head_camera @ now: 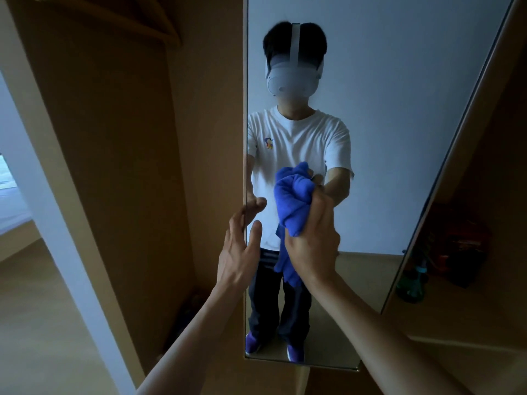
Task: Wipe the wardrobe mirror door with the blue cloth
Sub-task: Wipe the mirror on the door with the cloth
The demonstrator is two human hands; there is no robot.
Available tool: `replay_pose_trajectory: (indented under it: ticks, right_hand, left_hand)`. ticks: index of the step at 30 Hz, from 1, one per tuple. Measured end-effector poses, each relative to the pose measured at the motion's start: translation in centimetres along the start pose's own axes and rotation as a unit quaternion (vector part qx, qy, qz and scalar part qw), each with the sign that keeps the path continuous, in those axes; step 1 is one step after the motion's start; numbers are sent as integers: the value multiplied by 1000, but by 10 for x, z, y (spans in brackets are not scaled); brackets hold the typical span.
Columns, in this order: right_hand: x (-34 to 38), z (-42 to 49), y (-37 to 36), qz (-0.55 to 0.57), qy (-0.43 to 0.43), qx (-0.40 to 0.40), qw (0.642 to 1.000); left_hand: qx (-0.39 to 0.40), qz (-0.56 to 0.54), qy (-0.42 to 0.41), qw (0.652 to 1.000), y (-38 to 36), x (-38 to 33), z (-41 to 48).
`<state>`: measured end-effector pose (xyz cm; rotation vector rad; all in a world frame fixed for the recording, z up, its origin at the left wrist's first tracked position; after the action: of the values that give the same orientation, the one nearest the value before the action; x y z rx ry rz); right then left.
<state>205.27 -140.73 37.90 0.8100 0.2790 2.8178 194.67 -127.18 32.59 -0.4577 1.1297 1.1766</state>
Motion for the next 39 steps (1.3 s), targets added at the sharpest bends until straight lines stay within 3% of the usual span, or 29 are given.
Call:
replay_pose_trajectory:
  ticks: [5, 11, 18, 23, 32, 36, 39]
  right_hand:
    - [37, -7, -26, -87, 66, -47, 993]
    - [59, -16, -47, -63, 72, -13, 995]
    - [55, -4, -21, -76, 119, -1, 990]
    - [4, 8, 3, -32, 11, 75, 997]
    - [-71, 41, 91, -5, -80, -15, 997]
    - [-114, 39, 140, -60, -92, -90, 990]
    - [-129, 49, 162, -99, -88, -97, 986]
  left_hand:
    - [33, -21, 49, 998, -3, 18, 5]
    - [42, -73, 109, 990, -1, 31, 1]
    - [17, -76, 67, 995, -2, 19, 4]
    - [-8, -66, 49, 997, -3, 23, 2]
    - [-74, -34, 27, 996, -8, 28, -6]
    - [-87, -20, 27, 996, -10, 31, -10]
    - [-91, -16, 28, 995, -12, 33, -12]
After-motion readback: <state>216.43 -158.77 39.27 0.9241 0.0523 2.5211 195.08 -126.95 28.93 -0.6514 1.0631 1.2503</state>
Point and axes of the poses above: each hand's wrist, its own z-axis towards the middle knuckle, its own y-axis out of the back of the hand, x = y × z, the point moved 10 cm from there along z, towards the middle knuckle, and after that the axes turned 8 degrees about -x, right-handed, at the moved point
